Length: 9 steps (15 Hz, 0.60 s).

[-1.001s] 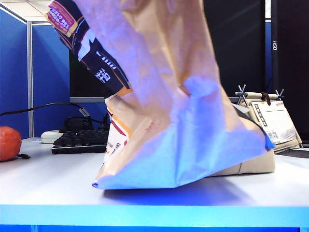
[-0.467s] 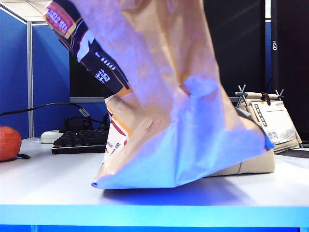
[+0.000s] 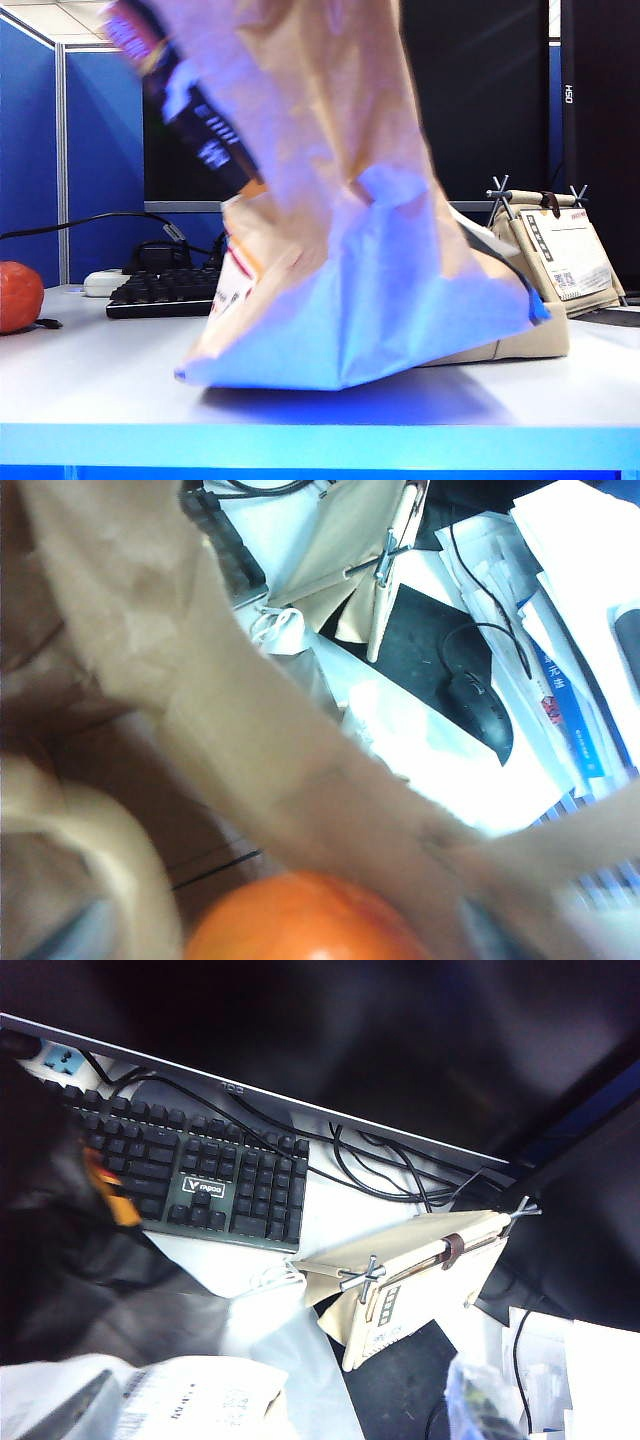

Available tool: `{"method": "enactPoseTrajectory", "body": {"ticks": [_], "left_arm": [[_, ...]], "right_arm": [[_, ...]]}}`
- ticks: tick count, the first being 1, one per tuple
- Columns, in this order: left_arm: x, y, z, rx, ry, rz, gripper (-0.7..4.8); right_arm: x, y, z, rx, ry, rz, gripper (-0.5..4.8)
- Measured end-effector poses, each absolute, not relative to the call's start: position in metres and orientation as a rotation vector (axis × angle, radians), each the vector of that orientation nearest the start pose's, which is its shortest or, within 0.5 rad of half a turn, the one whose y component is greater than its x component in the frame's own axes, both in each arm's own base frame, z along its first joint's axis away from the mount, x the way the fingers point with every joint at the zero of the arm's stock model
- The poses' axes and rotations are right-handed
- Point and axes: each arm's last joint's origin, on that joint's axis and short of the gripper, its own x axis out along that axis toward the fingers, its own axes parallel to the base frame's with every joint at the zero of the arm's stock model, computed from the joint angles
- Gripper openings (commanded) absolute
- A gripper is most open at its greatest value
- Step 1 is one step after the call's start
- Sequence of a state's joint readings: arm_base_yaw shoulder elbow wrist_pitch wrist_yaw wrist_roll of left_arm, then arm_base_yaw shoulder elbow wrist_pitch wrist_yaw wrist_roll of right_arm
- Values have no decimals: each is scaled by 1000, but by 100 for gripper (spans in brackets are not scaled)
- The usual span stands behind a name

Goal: Open the paper bag and put two oranges into the paper bag.

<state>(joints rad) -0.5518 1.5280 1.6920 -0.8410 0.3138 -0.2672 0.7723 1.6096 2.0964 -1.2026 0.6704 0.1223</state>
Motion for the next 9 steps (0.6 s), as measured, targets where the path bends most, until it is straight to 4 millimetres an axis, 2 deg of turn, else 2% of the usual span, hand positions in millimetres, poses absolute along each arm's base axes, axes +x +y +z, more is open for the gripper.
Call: {"method": "enactPoseTrajectory", "body": {"ticks": [4,6,9], "left_arm": [[265,-173,410,-161,768,-739,479],[261,-170,421,-98,699,-739,479],[244,-147,440,29,591,-505,479]], "right_arm": [[217,187,476,-353,539,64,417],[217,187,476,-355,542,64,417],[216,186,476,-356,543,64,417]]}}
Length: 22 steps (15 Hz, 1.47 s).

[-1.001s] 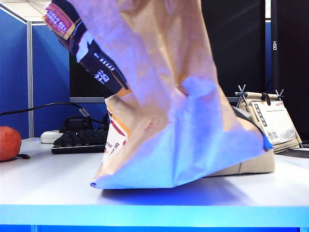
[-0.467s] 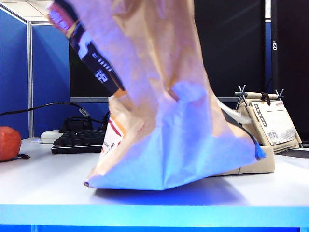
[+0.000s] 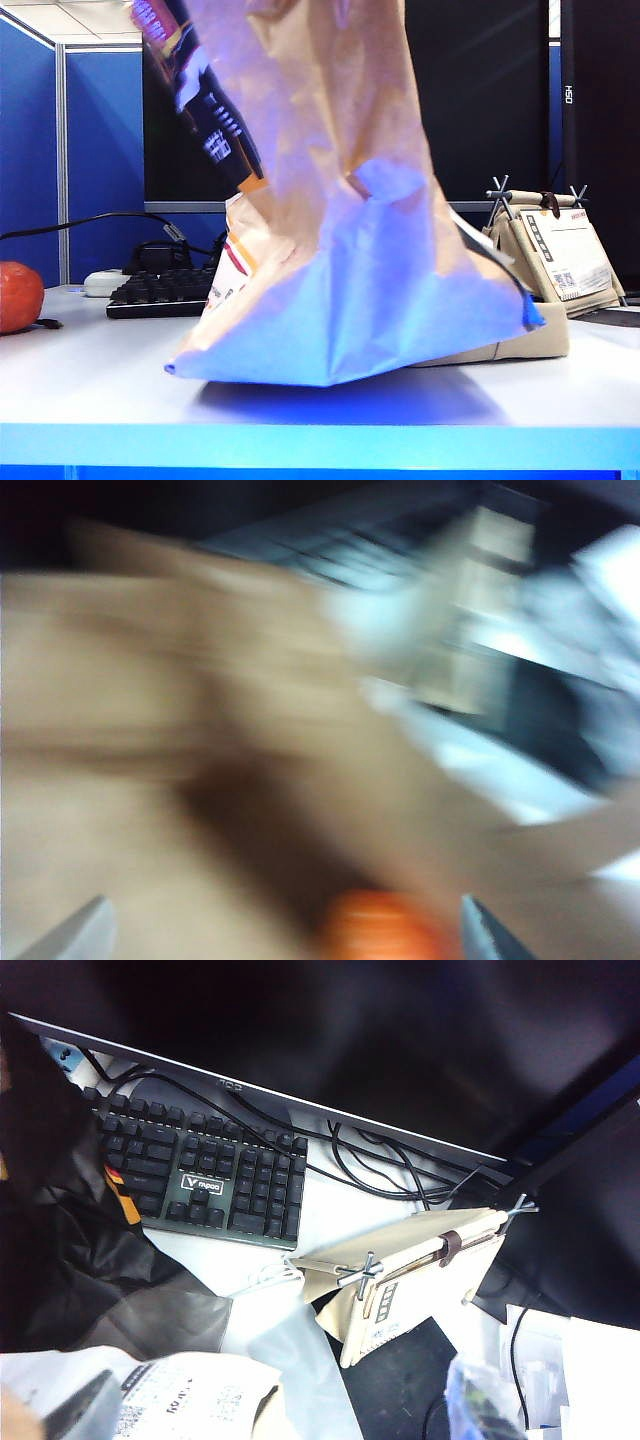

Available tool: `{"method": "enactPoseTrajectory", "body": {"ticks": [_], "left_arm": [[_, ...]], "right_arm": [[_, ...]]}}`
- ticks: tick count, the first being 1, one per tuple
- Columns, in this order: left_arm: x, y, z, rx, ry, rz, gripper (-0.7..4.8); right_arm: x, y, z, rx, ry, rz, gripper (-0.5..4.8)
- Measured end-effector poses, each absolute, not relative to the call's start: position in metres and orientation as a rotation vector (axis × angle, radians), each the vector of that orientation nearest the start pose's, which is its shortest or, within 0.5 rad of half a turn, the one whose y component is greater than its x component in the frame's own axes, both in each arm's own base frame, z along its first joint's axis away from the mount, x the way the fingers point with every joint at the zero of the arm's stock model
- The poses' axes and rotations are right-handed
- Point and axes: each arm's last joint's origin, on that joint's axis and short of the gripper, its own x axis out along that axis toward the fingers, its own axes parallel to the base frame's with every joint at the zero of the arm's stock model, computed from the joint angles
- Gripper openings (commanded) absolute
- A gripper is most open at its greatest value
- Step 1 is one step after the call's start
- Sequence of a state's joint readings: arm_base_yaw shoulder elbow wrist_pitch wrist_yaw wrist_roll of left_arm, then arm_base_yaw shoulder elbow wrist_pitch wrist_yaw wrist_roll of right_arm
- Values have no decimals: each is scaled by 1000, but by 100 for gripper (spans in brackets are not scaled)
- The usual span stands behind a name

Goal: Open the paper bag and put two oranges into the paper bag.

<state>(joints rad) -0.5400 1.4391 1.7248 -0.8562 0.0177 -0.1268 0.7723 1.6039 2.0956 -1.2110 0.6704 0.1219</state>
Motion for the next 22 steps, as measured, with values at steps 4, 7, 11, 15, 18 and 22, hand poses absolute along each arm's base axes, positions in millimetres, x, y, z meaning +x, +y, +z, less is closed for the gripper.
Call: {"method": "enactPoseTrajectory", "body": {"ticks": [4,7,11,15,18,22], "left_arm": [[235,-100,431,223,714,-120,479],[263,-62,384,198,859,23,479],[293,-33,336,80,1016,-6,479],[321,-32,304,119,1102,34,479],[337,-28,276,185,1188,93,479],[361,-22,249,199,1189,133,479]], "right_arm": [[211,180,482,-342,527,65,417],[207,177,485,-333,517,66,417],[207,176,486,-332,516,67,417],[207,176,486,-332,516,66,417],[207,176,486,-332,516,66,417],[207,176,486,-334,516,66,417]]}}
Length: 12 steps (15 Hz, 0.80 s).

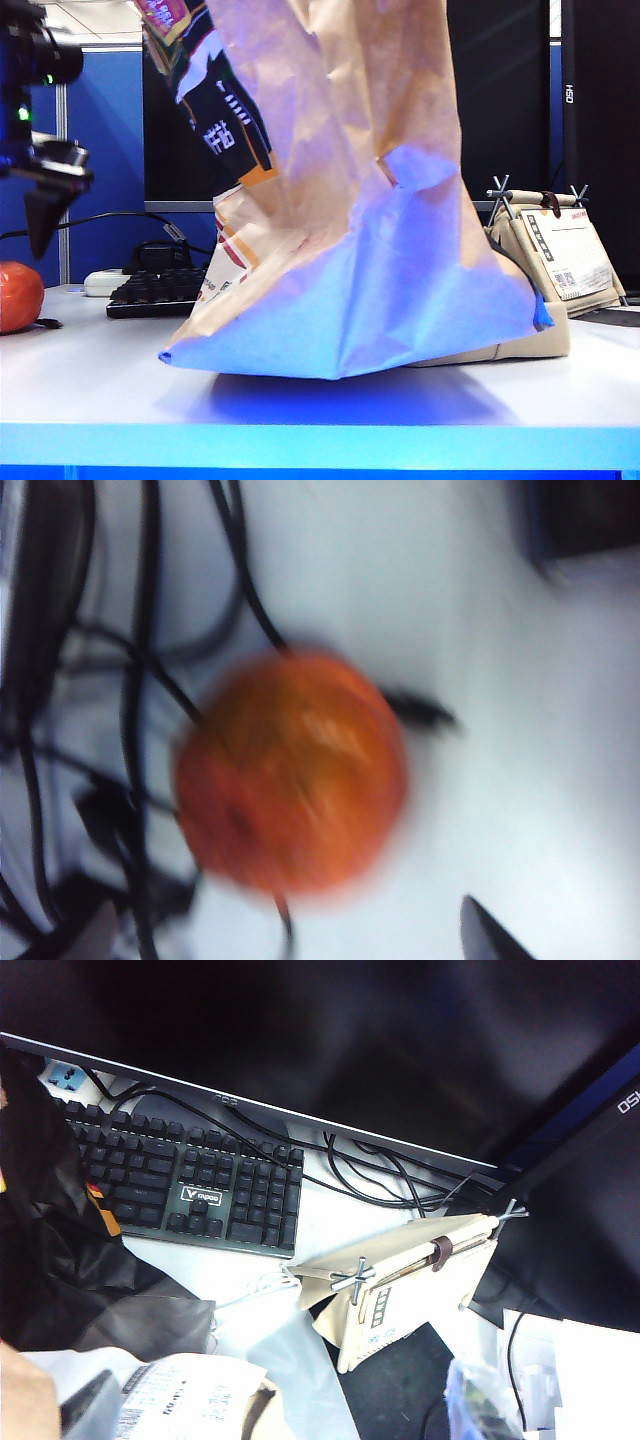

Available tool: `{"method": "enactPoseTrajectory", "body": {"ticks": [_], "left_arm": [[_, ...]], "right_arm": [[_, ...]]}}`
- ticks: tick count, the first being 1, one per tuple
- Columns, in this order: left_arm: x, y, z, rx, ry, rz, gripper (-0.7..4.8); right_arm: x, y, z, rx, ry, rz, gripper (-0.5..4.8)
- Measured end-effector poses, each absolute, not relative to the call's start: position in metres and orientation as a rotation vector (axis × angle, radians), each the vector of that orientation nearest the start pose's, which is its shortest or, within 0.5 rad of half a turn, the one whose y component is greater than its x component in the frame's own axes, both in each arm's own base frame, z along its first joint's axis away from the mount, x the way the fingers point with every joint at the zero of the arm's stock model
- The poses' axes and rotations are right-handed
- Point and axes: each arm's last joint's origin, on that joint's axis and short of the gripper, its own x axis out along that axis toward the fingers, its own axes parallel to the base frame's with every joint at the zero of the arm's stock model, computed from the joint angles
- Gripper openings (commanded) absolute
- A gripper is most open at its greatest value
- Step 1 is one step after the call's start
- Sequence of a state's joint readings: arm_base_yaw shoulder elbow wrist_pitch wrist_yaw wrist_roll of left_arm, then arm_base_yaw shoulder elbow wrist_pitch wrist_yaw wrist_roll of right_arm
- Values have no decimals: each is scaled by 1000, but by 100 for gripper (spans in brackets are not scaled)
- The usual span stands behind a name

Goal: Open the paper bag and put two oranges into the paper bag.

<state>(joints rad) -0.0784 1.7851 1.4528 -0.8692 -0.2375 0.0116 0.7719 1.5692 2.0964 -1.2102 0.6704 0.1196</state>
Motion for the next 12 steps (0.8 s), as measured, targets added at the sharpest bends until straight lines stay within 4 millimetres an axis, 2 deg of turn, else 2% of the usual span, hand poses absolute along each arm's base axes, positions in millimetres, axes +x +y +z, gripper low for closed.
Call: {"method": "enactPoseTrajectory", "body": {"ticks": [6,9,12], "left_arm": [[382,16,218,133,1213,177,479],[386,14,211,113,1222,141,479],[392,13,192,115,1265,135,479]], "right_arm": [[207,176,486,-347,516,69,417],[208,177,487,-338,502,71,417],[210,175,487,-337,499,64,417]]}}
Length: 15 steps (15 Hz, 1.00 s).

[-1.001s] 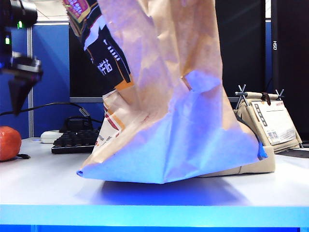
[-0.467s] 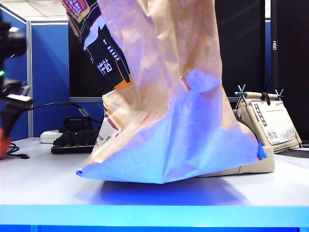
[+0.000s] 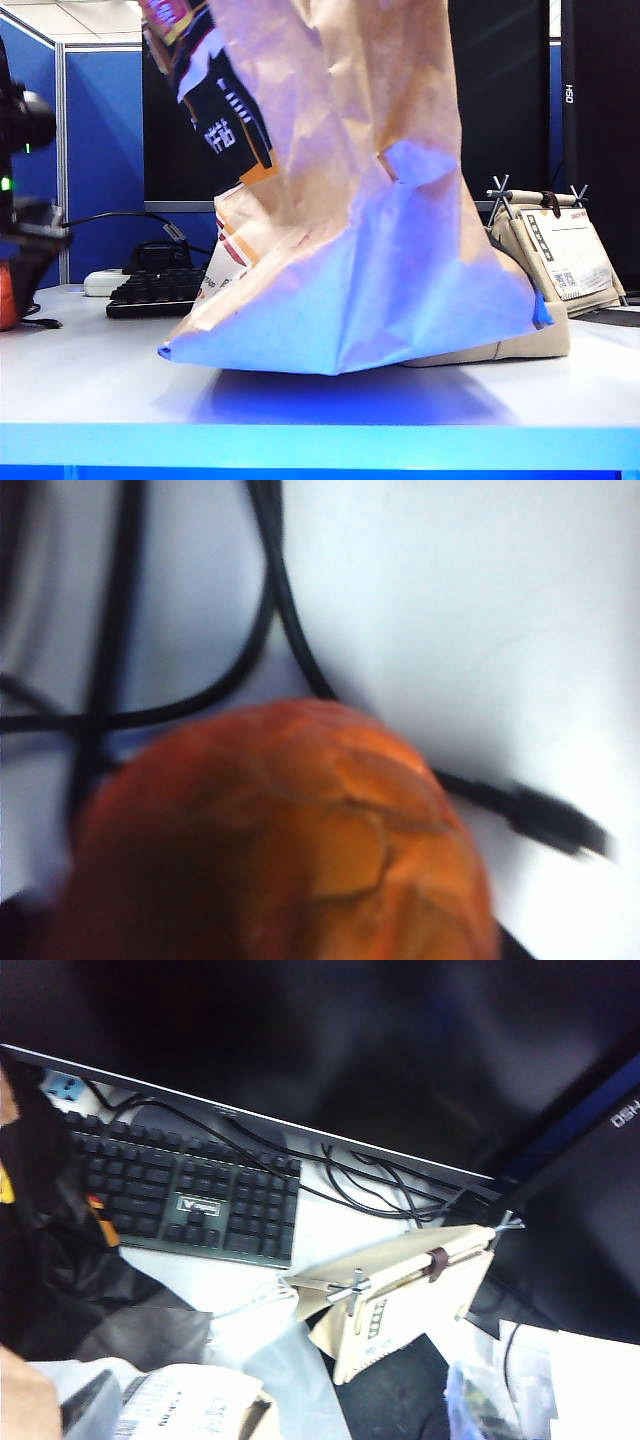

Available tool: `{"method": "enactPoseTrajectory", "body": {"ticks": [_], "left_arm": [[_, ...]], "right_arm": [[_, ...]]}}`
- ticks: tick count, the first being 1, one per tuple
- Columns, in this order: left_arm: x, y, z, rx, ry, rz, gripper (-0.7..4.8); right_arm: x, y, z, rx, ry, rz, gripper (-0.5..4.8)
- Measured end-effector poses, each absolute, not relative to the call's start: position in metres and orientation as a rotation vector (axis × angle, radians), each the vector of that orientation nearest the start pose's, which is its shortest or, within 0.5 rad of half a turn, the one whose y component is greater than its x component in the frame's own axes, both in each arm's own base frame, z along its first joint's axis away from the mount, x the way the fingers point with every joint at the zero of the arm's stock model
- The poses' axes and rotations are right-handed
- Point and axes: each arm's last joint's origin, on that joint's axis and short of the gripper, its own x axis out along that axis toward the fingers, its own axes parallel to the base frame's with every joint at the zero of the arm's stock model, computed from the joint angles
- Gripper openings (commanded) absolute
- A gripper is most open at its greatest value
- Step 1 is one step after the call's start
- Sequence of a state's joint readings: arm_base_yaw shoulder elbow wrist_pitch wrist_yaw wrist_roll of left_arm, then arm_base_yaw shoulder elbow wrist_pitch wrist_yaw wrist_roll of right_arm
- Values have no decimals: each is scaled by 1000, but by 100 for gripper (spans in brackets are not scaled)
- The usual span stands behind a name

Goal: Open the paper bag and put two oranges into the paper bag.

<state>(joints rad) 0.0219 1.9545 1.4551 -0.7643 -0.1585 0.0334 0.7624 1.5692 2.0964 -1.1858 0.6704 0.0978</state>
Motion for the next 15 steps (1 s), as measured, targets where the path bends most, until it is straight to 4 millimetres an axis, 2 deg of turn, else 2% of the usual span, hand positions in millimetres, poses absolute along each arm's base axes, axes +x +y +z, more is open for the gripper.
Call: {"method": "enactPoseTrajectory", "body": {"ticks": [1,3,7,8,9,10,11,12,15], "left_arm": [[394,13,183,116,1281,133,479],[398,13,180,114,1257,133,479],[407,13,184,108,1176,138,479],[407,13,184,108,1171,138,422],[408,13,184,108,1170,138,252],[407,13,184,108,1170,138,110],[407,13,184,105,1169,134,32],[408,13,184,94,1170,118,-5],[407,8,185,-1,1172,-26,-5]], "right_arm": [[210,175,487,-337,500,61,417],[210,175,487,-338,500,61,417],[210,175,487,-338,500,61,417],[210,175,487,-338,500,60,417],[210,175,487,-338,500,60,417],[211,175,488,-333,494,61,417],[211,175,489,-329,484,62,417],[211,175,489,-334,483,64,417],[211,175,489,-338,483,65,417]]}}
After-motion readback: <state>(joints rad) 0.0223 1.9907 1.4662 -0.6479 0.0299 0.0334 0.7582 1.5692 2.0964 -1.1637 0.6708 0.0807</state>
